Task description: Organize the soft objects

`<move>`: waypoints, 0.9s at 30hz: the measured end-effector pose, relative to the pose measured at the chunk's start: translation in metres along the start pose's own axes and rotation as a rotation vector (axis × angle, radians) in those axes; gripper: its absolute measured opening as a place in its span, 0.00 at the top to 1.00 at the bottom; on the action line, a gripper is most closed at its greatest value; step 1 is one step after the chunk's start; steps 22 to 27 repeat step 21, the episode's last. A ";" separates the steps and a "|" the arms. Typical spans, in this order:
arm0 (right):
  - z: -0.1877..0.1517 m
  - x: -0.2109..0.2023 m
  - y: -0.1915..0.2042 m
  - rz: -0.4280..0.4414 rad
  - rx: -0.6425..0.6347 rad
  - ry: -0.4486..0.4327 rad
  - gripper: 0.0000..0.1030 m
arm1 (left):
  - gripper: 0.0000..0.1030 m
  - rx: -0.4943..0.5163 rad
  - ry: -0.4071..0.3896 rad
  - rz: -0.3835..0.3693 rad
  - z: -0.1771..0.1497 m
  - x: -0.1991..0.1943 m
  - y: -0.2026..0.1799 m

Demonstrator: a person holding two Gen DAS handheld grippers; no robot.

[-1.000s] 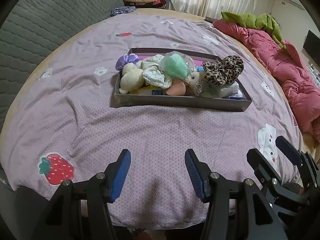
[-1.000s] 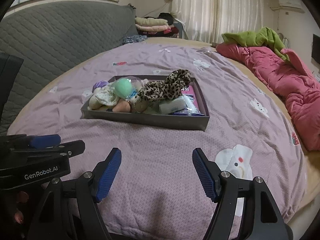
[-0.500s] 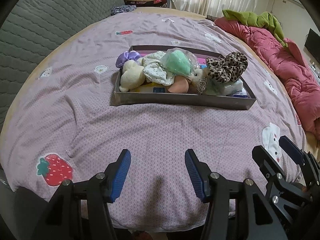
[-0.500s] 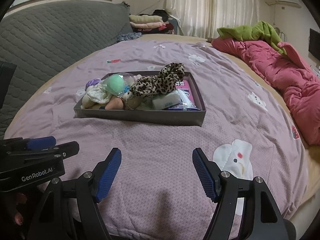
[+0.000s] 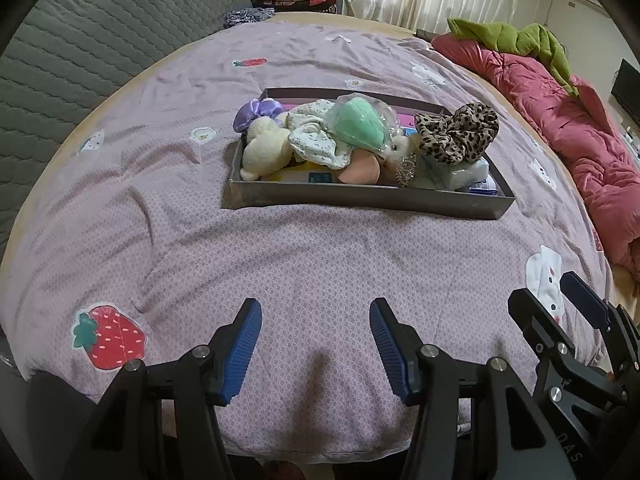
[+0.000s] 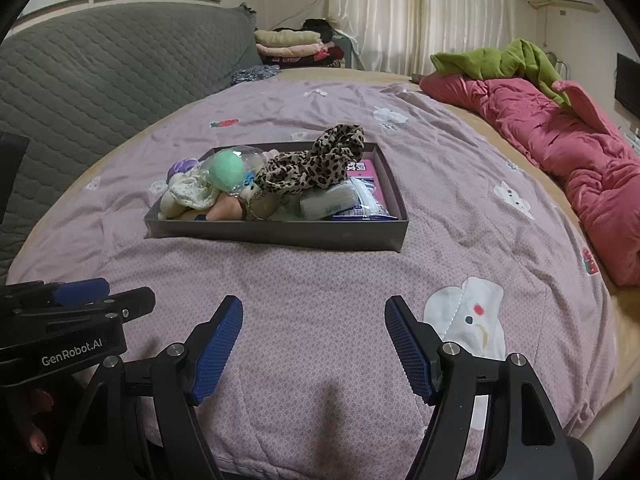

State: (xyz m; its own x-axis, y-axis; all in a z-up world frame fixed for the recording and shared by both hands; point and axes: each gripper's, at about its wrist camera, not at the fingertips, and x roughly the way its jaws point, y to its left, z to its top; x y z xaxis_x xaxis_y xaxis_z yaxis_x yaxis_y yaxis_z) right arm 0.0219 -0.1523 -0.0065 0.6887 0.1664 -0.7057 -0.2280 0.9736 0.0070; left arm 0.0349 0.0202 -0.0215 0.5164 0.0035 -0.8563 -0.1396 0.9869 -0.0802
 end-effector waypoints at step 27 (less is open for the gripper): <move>-0.002 0.017 -0.011 -0.019 0.049 0.045 0.27 | 0.46 -0.026 0.040 0.002 0.001 0.019 0.010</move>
